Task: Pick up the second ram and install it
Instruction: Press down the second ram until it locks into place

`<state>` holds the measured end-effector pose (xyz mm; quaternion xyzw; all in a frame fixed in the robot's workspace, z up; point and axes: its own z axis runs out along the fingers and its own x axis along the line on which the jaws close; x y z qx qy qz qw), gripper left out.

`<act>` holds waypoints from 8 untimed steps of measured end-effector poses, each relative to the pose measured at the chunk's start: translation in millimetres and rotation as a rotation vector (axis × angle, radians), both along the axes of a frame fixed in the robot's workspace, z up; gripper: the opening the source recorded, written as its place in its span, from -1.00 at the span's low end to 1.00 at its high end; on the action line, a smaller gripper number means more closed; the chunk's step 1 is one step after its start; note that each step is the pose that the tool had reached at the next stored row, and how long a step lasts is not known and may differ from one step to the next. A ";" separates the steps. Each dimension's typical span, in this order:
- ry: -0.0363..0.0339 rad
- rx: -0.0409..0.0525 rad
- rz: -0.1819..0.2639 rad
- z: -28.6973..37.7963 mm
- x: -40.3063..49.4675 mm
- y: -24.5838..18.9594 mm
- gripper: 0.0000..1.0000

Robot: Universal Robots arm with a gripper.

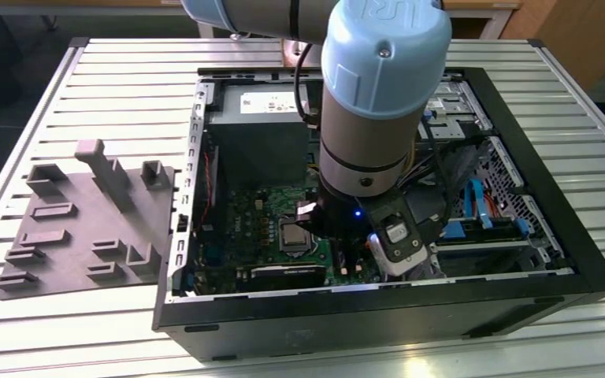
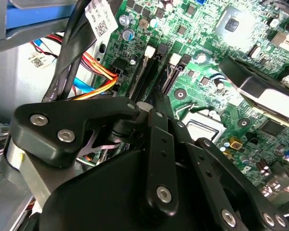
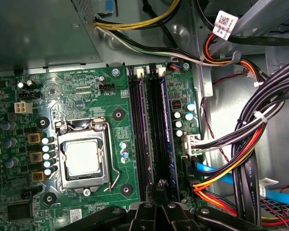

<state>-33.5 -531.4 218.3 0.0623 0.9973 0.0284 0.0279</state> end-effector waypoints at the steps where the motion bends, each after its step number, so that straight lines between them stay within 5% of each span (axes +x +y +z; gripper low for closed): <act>1: -0.0001 0.0003 0.000 -0.1 0.0 0.0 -0.79; 8: 0.0000 0.0002 0.000 -1.4 0.0 0.0 -0.79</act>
